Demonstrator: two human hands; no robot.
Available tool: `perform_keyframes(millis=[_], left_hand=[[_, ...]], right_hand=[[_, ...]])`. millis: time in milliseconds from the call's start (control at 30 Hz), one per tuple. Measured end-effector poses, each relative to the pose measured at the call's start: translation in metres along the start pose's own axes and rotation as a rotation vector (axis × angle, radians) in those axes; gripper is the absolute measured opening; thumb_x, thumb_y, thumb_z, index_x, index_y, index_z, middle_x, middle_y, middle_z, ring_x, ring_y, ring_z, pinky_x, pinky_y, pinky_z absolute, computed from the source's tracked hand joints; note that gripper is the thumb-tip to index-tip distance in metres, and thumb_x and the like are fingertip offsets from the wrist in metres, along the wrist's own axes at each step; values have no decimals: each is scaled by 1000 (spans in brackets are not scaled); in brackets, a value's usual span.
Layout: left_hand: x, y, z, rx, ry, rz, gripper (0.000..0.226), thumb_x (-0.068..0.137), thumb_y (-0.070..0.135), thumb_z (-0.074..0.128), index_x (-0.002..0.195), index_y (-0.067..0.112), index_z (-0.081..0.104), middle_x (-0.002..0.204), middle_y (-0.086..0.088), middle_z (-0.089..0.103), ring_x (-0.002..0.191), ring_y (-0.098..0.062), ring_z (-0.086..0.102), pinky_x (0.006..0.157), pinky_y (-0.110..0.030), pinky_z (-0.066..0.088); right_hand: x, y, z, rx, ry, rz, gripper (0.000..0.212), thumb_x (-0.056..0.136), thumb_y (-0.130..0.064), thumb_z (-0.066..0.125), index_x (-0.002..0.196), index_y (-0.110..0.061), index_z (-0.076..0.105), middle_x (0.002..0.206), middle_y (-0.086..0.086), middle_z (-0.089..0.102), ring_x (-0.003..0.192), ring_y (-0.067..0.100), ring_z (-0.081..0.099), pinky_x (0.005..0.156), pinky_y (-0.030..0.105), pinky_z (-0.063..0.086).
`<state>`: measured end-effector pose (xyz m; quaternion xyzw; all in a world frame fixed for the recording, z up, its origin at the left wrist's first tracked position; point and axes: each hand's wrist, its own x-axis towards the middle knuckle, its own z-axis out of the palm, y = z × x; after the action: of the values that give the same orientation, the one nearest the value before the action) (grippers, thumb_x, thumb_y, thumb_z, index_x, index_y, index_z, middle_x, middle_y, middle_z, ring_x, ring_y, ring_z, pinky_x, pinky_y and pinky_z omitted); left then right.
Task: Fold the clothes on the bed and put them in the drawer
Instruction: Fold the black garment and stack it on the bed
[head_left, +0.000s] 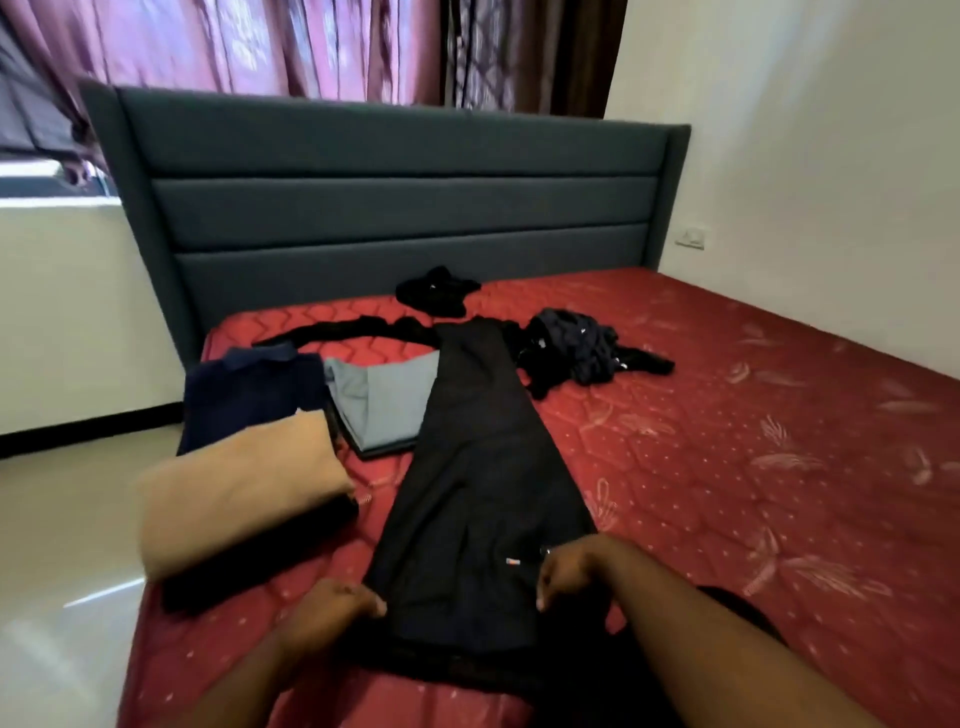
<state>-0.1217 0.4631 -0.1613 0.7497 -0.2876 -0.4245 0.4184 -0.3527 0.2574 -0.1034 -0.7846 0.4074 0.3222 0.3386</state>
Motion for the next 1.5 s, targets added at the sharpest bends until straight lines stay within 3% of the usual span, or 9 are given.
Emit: perform_keyframes(millis=[200,300,500,667,833,933,1033,1233,1500], left_hand=[[27,-10,-2,187,29,36,30,78,-14,65,63,11,72,58,6,66,53,2,57,57,-10,43],[42,-12,6,282,111,30,23,78,-5,69,65,14,70,53,8,62,51,-1,56,51,-12,41],[53,-15,24,-94,311,-25,62,71,-8,79,126,8,53,119,-7,57,105,-21,58,90,-31,48],[32,4,8,-190,-86,-60,42,71,-9,72,112,-7,63,101,-19,72,72,-19,70,61,-23,55],[18,-1,-42,119,-577,-208,57,66,28,87,115,7,68,112,-11,72,105,-30,67,92,-39,52],[45,5,-28,-9,-317,-185,42,84,34,73,118,10,64,106,-6,74,95,-21,70,75,-29,56],[77,21,-7,-265,6,-142,46,88,33,71,124,9,59,110,-9,72,98,-25,70,82,-38,58],[133,62,6,-389,-60,-154,30,94,25,62,116,6,69,109,-15,72,102,-33,68,95,-46,52],[235,121,13,-345,-8,-157,31,92,33,64,109,9,72,105,-11,74,94,-27,71,88,-40,56]], right_hand=[[40,22,0,-38,231,-42,32,84,4,43,79,-19,64,95,9,68,81,27,63,62,30,53],[51,32,3,-122,512,8,14,83,-19,61,96,-21,65,113,8,66,104,28,64,85,33,51],[56,40,4,234,704,334,69,75,-41,75,131,-16,43,135,13,47,125,33,47,102,40,44],[37,35,-8,738,368,215,19,82,-9,71,98,-2,63,82,11,64,70,24,60,75,35,55],[12,24,-2,412,139,116,62,63,-52,84,114,-22,63,110,0,68,93,19,63,70,27,50],[33,11,-11,556,338,85,89,61,-71,73,126,-12,58,121,2,64,102,22,62,74,28,48],[49,4,-20,1029,256,53,62,78,-66,62,106,-10,63,109,4,67,89,19,62,78,28,48],[107,15,-56,1341,355,31,78,68,-78,60,113,-14,62,113,7,64,87,23,61,73,32,50],[181,22,-115,1745,525,-181,13,93,-31,60,89,-21,53,76,0,55,45,11,47,35,17,39]])
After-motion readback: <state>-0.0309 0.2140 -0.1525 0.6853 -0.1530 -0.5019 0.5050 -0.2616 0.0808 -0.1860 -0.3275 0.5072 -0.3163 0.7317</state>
